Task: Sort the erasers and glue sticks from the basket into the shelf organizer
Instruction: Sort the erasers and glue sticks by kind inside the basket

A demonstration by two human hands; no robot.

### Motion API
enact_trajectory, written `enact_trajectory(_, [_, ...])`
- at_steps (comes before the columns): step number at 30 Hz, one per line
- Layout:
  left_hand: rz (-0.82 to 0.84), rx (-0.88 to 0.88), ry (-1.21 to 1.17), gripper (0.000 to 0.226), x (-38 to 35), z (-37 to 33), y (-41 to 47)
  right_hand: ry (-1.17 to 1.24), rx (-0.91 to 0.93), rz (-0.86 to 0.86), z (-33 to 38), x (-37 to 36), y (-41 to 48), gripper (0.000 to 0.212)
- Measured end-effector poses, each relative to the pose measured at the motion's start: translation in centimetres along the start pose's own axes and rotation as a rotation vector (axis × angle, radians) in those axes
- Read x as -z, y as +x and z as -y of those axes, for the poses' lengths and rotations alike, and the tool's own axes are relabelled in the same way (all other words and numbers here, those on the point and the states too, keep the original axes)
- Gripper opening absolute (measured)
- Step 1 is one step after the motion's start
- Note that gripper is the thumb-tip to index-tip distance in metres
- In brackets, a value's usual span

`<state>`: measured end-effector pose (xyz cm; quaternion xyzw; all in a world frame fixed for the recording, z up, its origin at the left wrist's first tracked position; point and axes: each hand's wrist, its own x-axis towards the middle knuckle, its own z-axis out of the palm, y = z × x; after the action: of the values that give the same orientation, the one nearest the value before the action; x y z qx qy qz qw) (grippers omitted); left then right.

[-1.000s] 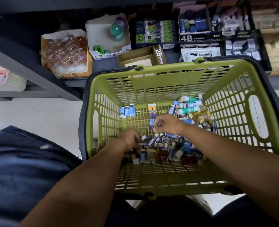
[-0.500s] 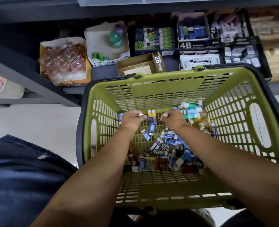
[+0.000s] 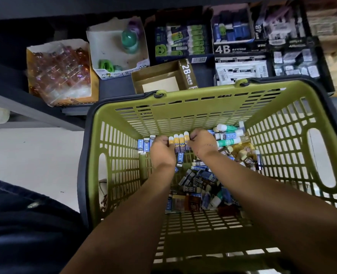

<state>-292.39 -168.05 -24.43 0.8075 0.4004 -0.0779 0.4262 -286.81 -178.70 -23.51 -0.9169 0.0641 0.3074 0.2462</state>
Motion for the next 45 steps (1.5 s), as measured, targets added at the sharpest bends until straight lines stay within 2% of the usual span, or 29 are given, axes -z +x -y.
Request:
enact_trajectory(7, [0.025, 0.064, -0.024, 0.022, 0.4, -0.1, 0.0, -0.068, 0.033, 0.079, 0.0, 0.6, 0.5, 0.018])
enact_trajectory(10, [0.196, -0.036, 0.048, 0.026, 1.7, 0.3, 0.4, -0.131, 0.128, 0.16, -0.4, 1.4, 0.4, 0.022])
enact_trajectory(12, [0.34, -0.064, 0.127, 0.029, 3.0, 1.0, 0.4, -0.169, 0.198, 0.281, -0.9, 2.2, 0.0, 0.033])
enact_trajectory(14, [0.445, -0.061, 0.22, 0.024, 4.0, 2.1, 0.1, -0.292, 0.285, 0.446, -1.3, 3.1, -0.7, 0.039])
enact_trajectory(16, [0.512, -0.052, 0.243, 0.016, 4.4, 3.1, -0.8, -0.496, 0.396, 0.535, -1.3, 3.6, -1.3, 0.04])
enact_trajectory(18, [0.544, -0.056, 0.308, 0.017, 4.3, 3.4, -2.2, -0.649, 0.485, 0.536, -1.4, 3.6, -1.6, 0.044])
enact_trajectory(21, [0.496, -0.015, 0.412, 0.027, 3.9, 3.2, -4.2, -0.751, 0.56, 0.462, -1.8, 3.2, -2.0, 0.046])
enact_trajectory(25, [0.514, 0.023, 0.25, 0.032, 3.0, 3.3, -5.9, -0.683, 0.538, 0.432, -2.0, 2.6, -2.6, 0.04])
enact_trajectory(28, [0.543, 0.039, 0.14, 0.028, 2.8, 3.2, -6.4, -0.652, 0.499, 0.444, -1.9, 2.2, -2.7, 0.041])
enact_trajectory(32, [0.564, 0.031, 0.134, 0.023, 2.2, 2.7, -6.5, -0.693, 0.494, 0.481, -1.6, 2.1, -2.6, 0.045])
enact_trajectory(36, [0.592, 0.101, 0.118, 0.029, 1.9, 2.4, -6.5, -0.605, 0.48, 0.522, -2.0, 2.6, -2.4, 0.04])
enact_trajectory(40, [0.582, 0.061, 0.128, 0.028, 2.2, 2.3, -6.3, -0.543, 0.445, 0.585, -1.6, 3.5, -2.6, 0.041])
enact_trajectory(45, [0.619, 0.148, 0.046, 0.03, 2.2, 2.6, -6.3, -0.457, 0.408, 0.61, -1.5, 4.1, -2.5, 0.036])
